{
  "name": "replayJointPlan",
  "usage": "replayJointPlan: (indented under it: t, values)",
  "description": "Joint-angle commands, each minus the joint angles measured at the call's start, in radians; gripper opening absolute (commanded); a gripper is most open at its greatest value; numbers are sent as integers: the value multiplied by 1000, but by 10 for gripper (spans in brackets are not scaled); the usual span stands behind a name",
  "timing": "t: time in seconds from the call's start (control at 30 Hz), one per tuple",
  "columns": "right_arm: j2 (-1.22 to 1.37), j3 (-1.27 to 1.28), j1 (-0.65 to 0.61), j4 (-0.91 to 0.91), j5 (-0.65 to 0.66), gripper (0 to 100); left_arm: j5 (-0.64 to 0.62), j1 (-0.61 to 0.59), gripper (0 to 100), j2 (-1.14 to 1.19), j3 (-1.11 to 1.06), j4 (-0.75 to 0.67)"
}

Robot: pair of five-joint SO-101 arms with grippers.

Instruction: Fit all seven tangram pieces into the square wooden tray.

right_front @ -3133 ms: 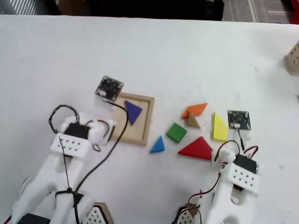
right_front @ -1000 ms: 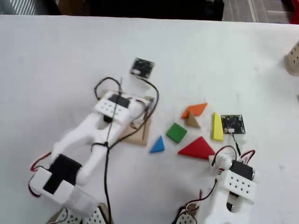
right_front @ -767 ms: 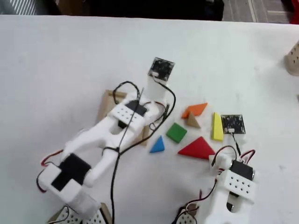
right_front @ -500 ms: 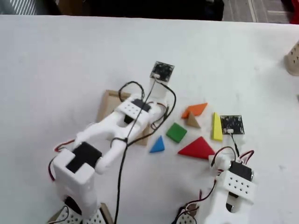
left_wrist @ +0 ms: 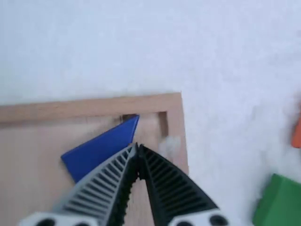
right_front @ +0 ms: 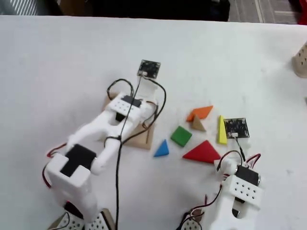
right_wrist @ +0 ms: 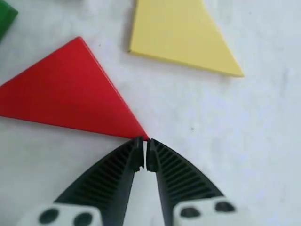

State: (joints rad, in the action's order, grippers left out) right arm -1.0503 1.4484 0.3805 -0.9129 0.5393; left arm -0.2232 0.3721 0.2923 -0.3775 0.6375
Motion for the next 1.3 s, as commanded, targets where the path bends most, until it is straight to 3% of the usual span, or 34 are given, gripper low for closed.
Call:
replayJointPlan:
  t: [0.0,0.37,0.83,1.03,1.27]
  values:
    - [-15,-5,-10,16,18,21,12,-48,23,-67,-40,-2]
    - [-16,-5,-10,15,20,21,12,-249,23,-74,-54,35]
    - [-15,-5,-22,13,20,21,17,-262,23,-271,-60,199]
    - [-13,-5,-35,13,20,21,222,-255,22,-323,-60,272]
    - [-13,-5,-31,18,20,21,244,-262,22,-493,-196,238]
